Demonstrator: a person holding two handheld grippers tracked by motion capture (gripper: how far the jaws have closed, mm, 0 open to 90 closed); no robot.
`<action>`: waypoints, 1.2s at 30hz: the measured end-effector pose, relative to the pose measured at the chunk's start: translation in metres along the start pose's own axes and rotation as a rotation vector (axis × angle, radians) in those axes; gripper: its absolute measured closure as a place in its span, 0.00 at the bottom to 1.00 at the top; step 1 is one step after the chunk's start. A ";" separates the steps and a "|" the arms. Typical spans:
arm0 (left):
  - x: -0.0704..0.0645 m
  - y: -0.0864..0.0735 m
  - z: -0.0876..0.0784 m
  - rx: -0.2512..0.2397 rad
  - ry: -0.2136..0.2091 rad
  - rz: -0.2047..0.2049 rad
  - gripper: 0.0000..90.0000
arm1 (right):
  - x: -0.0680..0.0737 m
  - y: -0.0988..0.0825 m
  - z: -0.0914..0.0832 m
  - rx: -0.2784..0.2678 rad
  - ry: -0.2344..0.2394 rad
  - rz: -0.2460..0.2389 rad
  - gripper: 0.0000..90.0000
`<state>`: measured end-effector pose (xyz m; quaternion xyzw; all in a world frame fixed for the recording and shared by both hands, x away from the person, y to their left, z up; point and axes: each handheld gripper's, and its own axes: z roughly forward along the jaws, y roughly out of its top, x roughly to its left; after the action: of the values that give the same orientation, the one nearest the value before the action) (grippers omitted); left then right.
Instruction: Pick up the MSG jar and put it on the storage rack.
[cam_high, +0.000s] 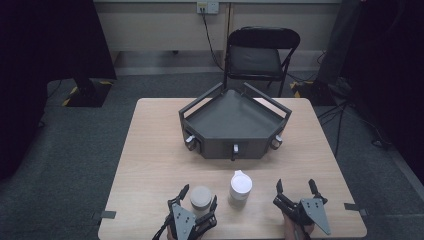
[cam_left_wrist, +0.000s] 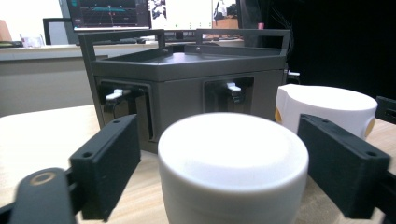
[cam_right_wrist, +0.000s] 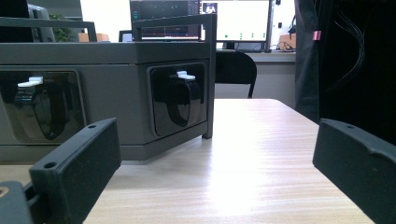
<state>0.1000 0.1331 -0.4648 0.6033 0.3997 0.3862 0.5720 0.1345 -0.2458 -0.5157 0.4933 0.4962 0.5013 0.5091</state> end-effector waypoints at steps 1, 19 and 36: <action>0.001 -0.001 -0.001 0.004 -0.004 -0.003 0.18 | 0.000 0.000 0.000 0.000 0.000 0.000 0.00; -0.001 -0.010 -0.002 0.004 -0.012 0.000 0.38 | 0.000 0.000 0.000 0.000 0.000 0.000 0.00; 0.005 -0.010 -0.001 0.005 -0.028 -0.020 0.38 | -0.001 0.000 0.000 0.000 0.008 0.000 0.00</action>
<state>0.1005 0.1384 -0.4746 0.6059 0.3985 0.3711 0.5799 0.1346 -0.2471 -0.5156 0.4915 0.4981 0.5031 0.5072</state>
